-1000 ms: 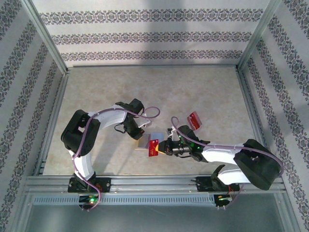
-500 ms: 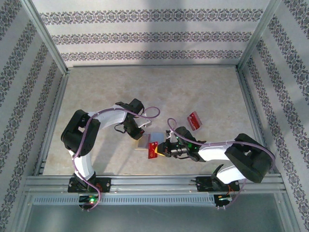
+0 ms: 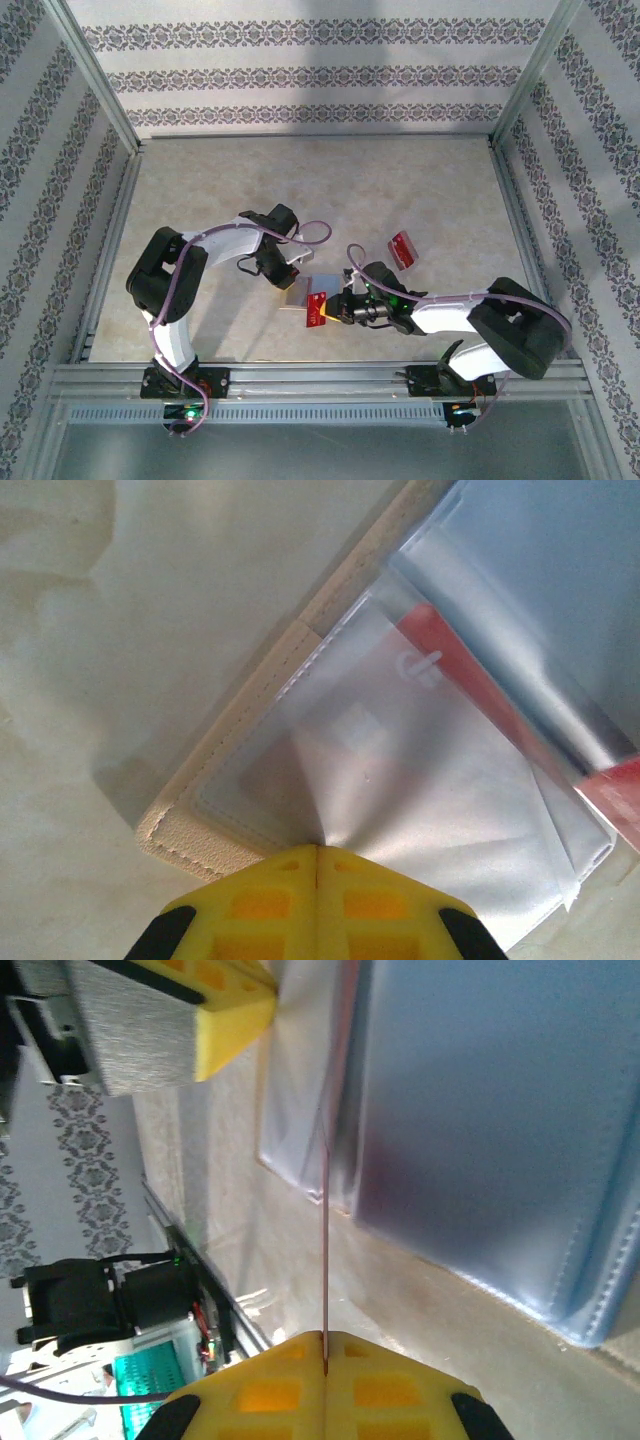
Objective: Put the credit cards into the card holder
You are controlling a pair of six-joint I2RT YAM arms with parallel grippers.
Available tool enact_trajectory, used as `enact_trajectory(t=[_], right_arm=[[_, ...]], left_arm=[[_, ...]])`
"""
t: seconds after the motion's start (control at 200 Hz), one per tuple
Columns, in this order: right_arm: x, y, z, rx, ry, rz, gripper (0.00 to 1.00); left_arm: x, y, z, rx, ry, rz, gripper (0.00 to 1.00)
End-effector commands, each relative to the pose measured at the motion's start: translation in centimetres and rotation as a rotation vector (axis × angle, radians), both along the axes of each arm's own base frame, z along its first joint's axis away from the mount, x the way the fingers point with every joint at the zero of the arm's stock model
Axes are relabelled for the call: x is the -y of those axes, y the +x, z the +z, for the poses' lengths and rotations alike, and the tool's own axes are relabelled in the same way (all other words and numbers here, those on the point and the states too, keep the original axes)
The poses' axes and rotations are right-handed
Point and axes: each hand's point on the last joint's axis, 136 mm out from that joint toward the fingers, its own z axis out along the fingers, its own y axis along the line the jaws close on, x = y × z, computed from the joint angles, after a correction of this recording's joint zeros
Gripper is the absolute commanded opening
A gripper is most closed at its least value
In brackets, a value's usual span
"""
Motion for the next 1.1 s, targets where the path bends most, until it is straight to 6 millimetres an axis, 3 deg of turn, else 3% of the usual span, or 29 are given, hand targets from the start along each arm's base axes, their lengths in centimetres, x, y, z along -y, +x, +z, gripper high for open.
enact_trajectory(t=[0.0, 0.675, 0.924, 0.959, 1.094], right_arm=[[-1.2, 0.5, 0.8, 0.029, 0.041, 0.01, 0.0], [-0.6, 1.3, -1.5, -0.014, 0.003, -0.032, 0.0], [-0.2, 2.2, -2.0, -0.011, -0.004, -0.051, 0.0], [-0.9, 3.1, -1.1, 0.015, 0.017, -0.053, 0.0], [-0.7, 3.9, -1.5, 0.024, 0.008, -0.071, 0.0]], left_arm=[[-0.6, -0.7, -0.9, -0.014, 0.046, -0.029, 0.0], [-0.7, -0.7, -0.8, -0.004, 0.05, -0.031, 0.0], [-0.8, -0.8, -0.7, 0.001, 0.051, -0.032, 0.0], [-0.8, -0.8, -0.6, 0.003, 0.05, -0.032, 0.0], [-0.8, -0.8, -0.7, 0.002, 0.05, -0.031, 0.0]])
